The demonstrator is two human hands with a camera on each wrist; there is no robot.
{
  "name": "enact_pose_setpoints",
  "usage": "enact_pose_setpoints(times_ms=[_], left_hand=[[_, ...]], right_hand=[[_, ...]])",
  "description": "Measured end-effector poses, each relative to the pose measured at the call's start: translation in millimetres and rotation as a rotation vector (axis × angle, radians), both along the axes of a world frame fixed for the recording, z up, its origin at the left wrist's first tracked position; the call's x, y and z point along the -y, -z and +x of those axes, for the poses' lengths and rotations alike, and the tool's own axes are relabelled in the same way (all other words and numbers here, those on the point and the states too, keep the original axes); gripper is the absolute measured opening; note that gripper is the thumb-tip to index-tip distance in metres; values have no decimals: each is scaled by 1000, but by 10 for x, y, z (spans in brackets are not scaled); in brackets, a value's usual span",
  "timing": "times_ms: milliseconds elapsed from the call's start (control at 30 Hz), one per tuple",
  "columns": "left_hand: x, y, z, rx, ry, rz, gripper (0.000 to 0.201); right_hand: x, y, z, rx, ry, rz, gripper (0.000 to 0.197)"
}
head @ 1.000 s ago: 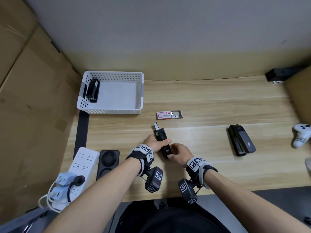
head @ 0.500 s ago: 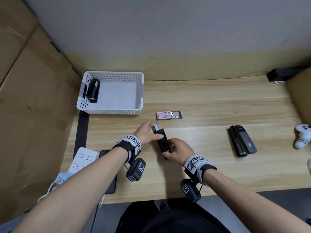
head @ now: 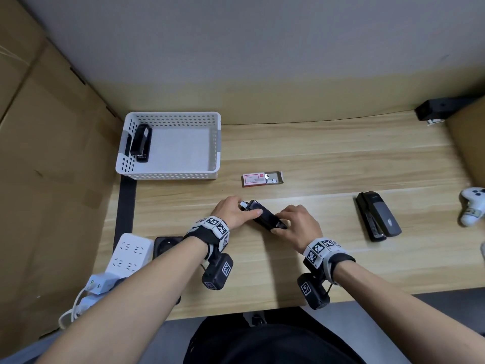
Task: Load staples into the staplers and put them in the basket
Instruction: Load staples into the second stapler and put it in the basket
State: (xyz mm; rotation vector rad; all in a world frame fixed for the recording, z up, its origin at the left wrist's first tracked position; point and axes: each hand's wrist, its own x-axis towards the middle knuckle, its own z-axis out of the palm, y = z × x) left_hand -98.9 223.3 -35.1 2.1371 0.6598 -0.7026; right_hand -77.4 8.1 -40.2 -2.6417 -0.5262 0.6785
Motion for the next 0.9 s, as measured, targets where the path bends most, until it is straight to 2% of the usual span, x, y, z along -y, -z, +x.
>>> enact_pose_setpoints(times_ms=[67, 167, 267, 367, 500, 700, 900], left_hand=[[11, -13, 44, -44, -54, -37, 70], [16, 78, 77, -63, -152, -60, 73], [24, 149, 68, -77, -228, -151, 55], [-2, 236, 64, -83, -291, -227, 53], [-5, 233, 151, -105, -287, -248, 35], [40, 306, 228, -163, -258, -196, 36], [-19, 281, 211, -155, -223, -246, 53]], right_hand=[[40, 0, 11, 0, 42, 7, 34], [89, 11, 35, 13, 67, 27, 36], [115, 24, 46, 32, 99, 48, 39], [133, 31, 40, 53, 114, 56, 38], [179, 30, 44, 55, 122, 61, 40], [181, 103, 77, 55, 109, 102, 43], [228, 121, 92, 40, 88, 111, 42]])
